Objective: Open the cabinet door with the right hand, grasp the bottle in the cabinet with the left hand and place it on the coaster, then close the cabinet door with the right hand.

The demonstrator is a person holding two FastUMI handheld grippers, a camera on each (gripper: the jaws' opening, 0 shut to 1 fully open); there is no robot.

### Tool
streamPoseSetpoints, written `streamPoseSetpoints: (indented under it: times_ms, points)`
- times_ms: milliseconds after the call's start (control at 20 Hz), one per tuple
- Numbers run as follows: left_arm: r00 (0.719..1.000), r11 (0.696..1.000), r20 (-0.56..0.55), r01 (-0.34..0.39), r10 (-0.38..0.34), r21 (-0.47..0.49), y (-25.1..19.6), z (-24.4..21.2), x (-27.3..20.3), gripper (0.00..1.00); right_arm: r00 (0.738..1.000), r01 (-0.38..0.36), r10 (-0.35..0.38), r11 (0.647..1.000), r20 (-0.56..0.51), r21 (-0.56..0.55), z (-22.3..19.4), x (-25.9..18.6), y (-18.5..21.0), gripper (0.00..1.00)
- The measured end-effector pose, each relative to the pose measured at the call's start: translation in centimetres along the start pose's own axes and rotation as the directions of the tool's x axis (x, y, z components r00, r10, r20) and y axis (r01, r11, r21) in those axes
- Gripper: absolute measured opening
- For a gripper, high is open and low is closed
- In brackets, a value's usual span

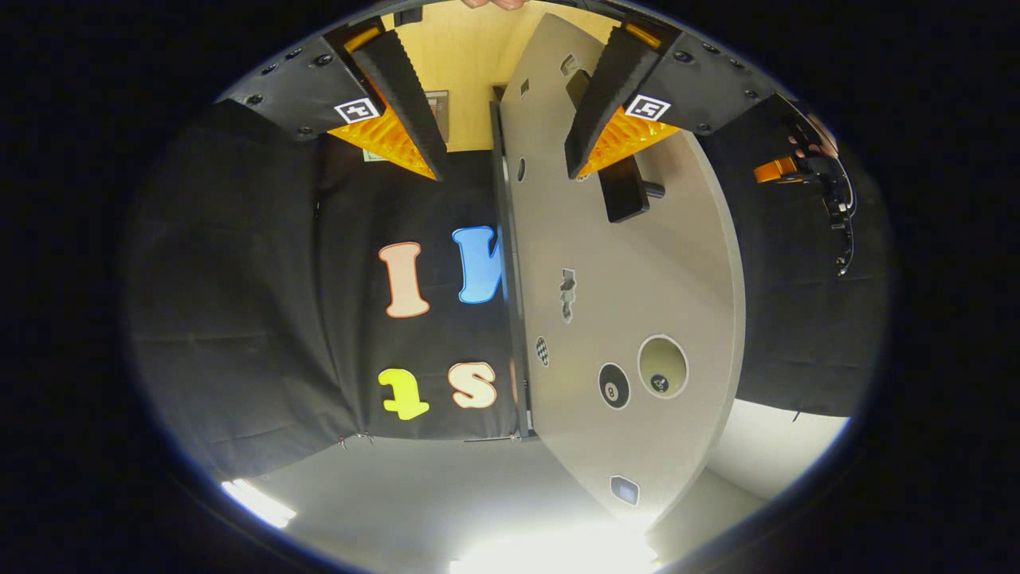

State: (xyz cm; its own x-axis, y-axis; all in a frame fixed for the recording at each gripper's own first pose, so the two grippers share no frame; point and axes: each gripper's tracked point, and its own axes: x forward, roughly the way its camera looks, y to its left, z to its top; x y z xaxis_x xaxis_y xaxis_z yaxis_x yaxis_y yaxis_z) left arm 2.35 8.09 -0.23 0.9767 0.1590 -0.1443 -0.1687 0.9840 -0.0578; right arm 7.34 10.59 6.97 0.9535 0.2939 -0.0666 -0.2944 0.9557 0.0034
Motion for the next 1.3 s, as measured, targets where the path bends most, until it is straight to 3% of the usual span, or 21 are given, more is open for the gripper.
streamPoseSetpoints:
  times_ms: [700, 850, 1150, 1300]
  points:
    - [0.999, 0.999, -0.025, -0.048, 0.048, -0.002, 7.9, -1.1, -0.1, 0.86, 0.992, -0.129, 0.129, 0.986, 0.001, 0.106, -1.8, 4.3, 11.0, 0.96]
    - [0.998, 0.998, -0.027, -0.049, 0.05, 0.035, 9.4, -0.8, 0.6, 0.88, 0.982, -0.185, 0.187, 0.973, 0.003, 0.139, -2.1, 6.2, 14.5, 0.96]
    - [0.999, 0.997, -0.03, 0.016, -0.014, 0.072, 8.8, -2.0, 2.1, 0.87, 0.964, -0.242, 0.253, 0.961, -0.077, 0.13, -4.9, 10.4, 20.7, 0.97]
    - [0.997, 0.996, -0.026, 0.072, -0.071, 0.058, 7.1, -2.6, 1.9, 0.87, 0.974, -0.21, 0.216, 0.975, -0.073, 0.078, -4.3, 9.8, 19.5, 0.97]
